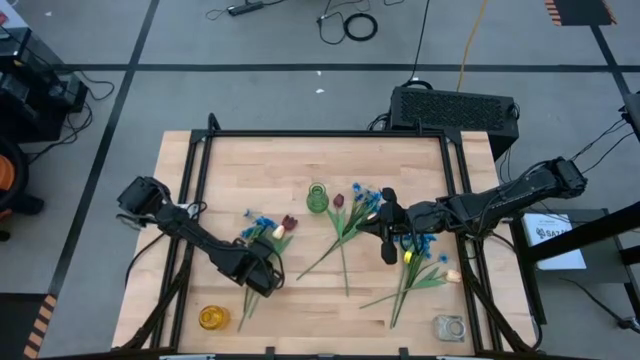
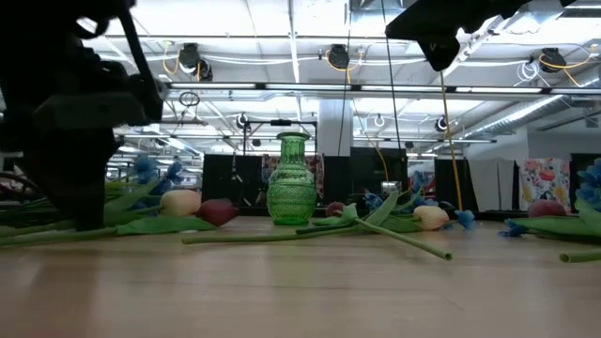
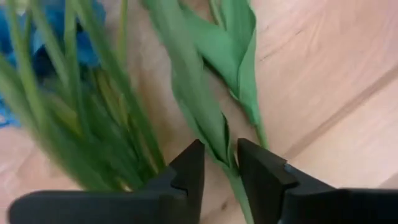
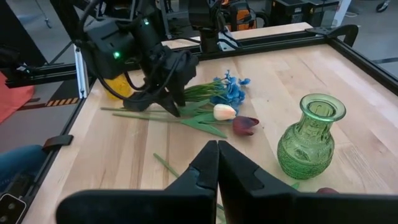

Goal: Sort flowers into vase by color
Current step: Put the middle left yellow flower into the transparent vase

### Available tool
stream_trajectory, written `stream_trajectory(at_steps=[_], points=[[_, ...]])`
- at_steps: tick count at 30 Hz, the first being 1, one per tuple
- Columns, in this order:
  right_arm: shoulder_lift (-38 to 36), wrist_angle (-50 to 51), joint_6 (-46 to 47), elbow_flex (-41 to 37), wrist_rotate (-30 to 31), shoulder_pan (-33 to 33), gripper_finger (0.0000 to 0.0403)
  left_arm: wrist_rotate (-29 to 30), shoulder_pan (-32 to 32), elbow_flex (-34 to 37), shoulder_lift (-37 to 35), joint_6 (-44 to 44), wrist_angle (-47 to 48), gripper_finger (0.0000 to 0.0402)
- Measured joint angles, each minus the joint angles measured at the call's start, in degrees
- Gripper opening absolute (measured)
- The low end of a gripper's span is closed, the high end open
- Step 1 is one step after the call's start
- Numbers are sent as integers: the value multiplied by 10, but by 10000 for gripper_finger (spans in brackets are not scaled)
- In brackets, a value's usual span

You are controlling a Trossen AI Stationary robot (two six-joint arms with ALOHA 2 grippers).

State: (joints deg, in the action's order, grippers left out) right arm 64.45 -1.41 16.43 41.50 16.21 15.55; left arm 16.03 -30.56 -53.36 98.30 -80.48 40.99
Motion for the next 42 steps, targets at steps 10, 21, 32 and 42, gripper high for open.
stream_trajectory(at_steps=[10, 21, 32, 42], points=[[0, 4, 0, 0, 0, 0, 0, -6, 14, 0, -29, 38, 3, 10], [0, 4, 12, 0, 0, 5, 0, 54, -5, -70, -153, 94, 69, 15], [2, -53, 13, 0, 0, 38, 0, 278, -62, -132, -211, 573, -273, 15], [50, -229, -33, 0, 0, 94, 28, 249, -60, -131, -121, 880, -645, 15]])
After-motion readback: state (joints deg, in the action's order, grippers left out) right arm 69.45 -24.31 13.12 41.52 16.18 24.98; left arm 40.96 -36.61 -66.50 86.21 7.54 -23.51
